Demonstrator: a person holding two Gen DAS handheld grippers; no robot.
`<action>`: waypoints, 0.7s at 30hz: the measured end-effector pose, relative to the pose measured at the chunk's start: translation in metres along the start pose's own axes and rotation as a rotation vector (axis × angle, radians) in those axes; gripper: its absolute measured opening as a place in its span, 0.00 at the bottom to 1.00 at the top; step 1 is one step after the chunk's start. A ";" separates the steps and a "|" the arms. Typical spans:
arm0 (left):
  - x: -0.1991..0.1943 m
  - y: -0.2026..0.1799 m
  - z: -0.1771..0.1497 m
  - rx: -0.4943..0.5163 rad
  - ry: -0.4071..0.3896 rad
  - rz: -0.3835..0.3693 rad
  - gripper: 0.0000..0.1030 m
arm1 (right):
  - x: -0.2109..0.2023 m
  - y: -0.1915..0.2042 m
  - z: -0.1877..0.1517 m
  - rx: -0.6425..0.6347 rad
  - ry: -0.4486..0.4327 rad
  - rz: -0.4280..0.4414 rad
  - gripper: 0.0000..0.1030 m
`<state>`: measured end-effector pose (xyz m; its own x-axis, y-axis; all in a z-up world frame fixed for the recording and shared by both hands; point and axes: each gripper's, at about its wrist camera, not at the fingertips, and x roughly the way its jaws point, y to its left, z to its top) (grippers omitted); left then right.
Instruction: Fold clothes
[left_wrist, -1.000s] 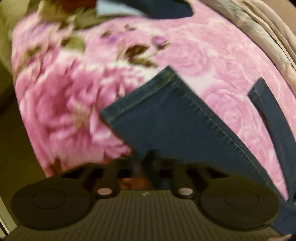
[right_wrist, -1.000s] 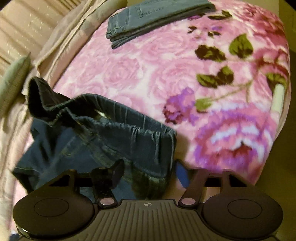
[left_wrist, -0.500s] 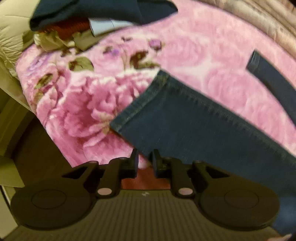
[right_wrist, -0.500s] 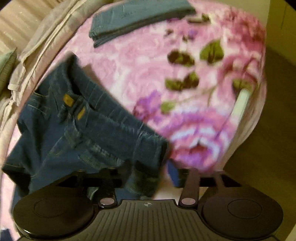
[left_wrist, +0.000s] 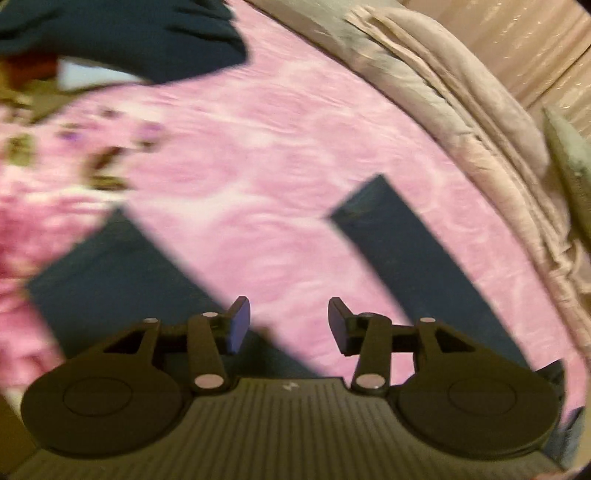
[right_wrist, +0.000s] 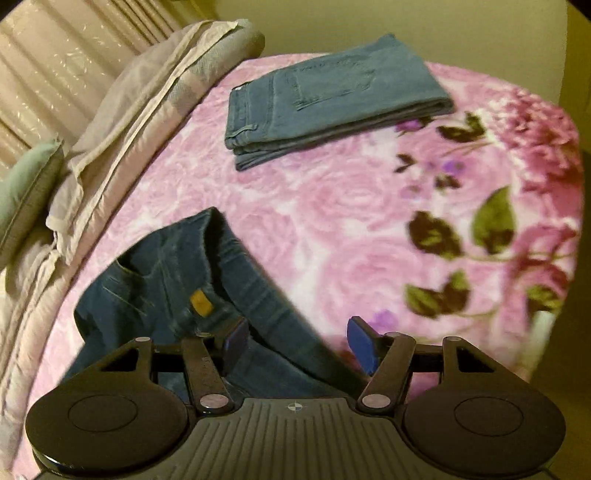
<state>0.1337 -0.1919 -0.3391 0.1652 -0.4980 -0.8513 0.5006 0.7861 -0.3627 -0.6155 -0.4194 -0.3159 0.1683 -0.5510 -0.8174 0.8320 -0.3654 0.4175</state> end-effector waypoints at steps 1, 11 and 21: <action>0.015 -0.010 0.006 -0.003 0.013 -0.025 0.40 | 0.004 0.005 0.002 0.000 0.002 0.011 0.61; 0.128 -0.041 0.045 -0.127 0.063 -0.027 0.30 | 0.019 0.038 -0.010 0.022 0.000 -0.025 0.62; 0.069 -0.090 0.153 0.220 -0.314 -0.197 0.00 | 0.020 0.081 -0.024 0.074 -0.048 -0.054 0.62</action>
<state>0.2296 -0.3532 -0.3070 0.2818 -0.7450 -0.6047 0.7124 0.5846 -0.3883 -0.5320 -0.4420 -0.3076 0.0975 -0.5634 -0.8204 0.7973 -0.4492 0.4032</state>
